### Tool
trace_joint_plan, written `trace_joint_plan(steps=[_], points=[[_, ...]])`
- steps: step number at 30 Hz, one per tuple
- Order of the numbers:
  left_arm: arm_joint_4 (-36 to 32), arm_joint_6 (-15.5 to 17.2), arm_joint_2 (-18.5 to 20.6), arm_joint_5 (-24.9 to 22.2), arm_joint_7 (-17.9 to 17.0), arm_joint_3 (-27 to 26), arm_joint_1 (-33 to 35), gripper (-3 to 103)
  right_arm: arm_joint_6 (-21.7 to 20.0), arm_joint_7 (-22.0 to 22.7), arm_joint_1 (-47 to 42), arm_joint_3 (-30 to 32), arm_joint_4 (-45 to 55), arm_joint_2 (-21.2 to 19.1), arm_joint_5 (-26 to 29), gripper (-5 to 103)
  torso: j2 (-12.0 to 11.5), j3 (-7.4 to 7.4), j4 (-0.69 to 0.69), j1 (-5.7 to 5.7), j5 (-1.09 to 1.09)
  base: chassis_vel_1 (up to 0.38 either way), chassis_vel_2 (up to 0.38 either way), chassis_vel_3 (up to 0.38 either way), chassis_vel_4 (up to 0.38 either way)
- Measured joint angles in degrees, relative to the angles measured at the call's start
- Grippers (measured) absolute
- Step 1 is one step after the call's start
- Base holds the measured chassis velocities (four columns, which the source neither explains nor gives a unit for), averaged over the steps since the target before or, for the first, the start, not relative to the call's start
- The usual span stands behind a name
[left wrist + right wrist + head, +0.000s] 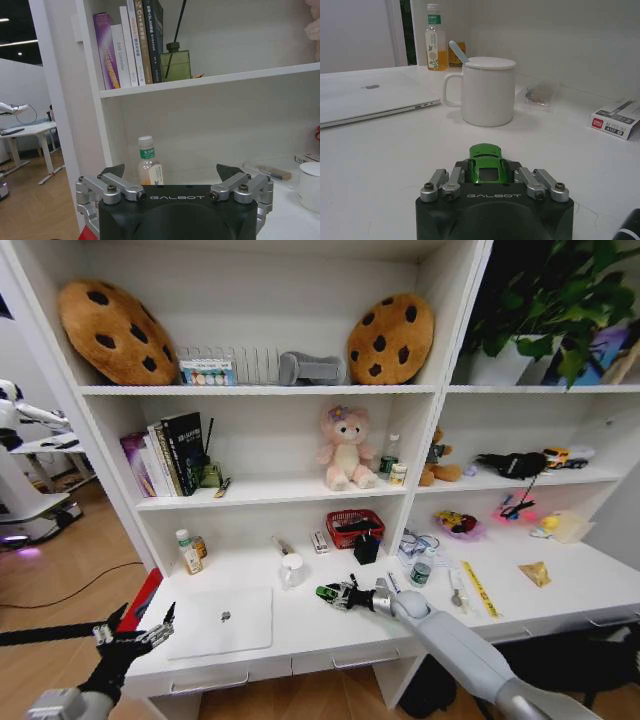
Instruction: Organize the objects on the table.
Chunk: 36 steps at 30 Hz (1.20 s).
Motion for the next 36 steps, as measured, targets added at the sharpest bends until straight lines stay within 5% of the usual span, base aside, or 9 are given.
trace_joint_plan(steps=[1, 15, 30, 36], points=[[0.0, 0.0, 0.0, 0.0, 0.0, 0.0, 0.0, 100, 0.0, 0.0, 0.0, 0.0, 0.0, 0.0, 0.0, 37, 0.0, 0.0, 0.01, 0.0, 0.0, 0.0, 0.0, 0.0, 0.0], [0.0, 0.0, 0.0, 0.0, 0.0, 0.0, 0.0, 100, -0.7, -0.7, -1.6, 1.4, 2.9, -0.9, 1.3, 36, 0.0, 0.03, 0.0, 0.01, 0.03, 0.0, 0.0, 0.0, 0.0], [0.0, 0.0, 0.0, 0.0, 0.0, 0.0, 0.0, 100, -3.0, -0.4, -10.0, 15.9, 18.8, -7.8, 6.7, 36, 0.0, 0.01, -0.02, 0.0, 0.02, 0.0, 0.0, 0.0, 0.0], [0.0, 0.0, 0.0, 0.0, 0.0, 0.0, 0.0, 100, -4.8, 3.7, -8.1, 19.6, 25.5, -11.6, 13.0, 36, 0.0, 0.01, -0.02, 0.01, 0.01, 0.0, 0.0, 0.0, 0.0]])
